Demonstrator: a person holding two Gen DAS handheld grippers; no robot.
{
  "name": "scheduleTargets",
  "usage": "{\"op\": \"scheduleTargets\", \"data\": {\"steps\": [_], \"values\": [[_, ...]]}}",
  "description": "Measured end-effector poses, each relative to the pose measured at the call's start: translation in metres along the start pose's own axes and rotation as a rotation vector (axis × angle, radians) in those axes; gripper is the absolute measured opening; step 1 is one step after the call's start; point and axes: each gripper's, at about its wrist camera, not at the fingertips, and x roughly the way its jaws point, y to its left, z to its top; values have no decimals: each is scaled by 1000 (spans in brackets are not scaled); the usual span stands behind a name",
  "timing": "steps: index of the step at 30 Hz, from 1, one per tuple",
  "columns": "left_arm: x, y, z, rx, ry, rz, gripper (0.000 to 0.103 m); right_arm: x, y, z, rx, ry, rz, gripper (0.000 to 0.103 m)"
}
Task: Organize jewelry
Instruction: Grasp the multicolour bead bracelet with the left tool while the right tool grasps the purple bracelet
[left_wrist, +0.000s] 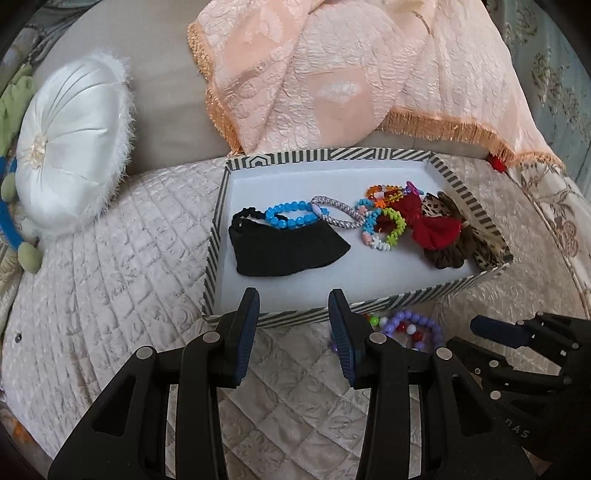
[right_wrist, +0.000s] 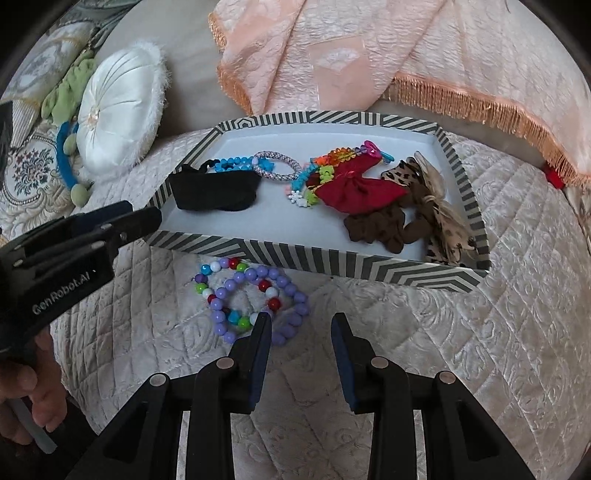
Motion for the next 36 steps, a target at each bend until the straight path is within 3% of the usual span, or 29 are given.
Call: {"op": "scheduleTargets", "data": {"steps": [15, 21, 26, 31, 36], "values": [[9, 8, -7, 13, 48, 36, 38, 6, -8, 0, 27, 2, 13, 32], [33, 8, -16, -9, 187, -38, 38, 3, -13, -1, 45, -21, 45, 31], [37, 10, -17, -35, 209, -58, 38, 15, -6, 1, 24, -8, 60, 30], [38, 13, -17, -47, 213, -50, 38, 33, 4, 3, -37, 18, -51, 27], [45, 1, -17, -19, 227, -87, 38, 36, 17, 1, -98, 7, -89, 22]]}}
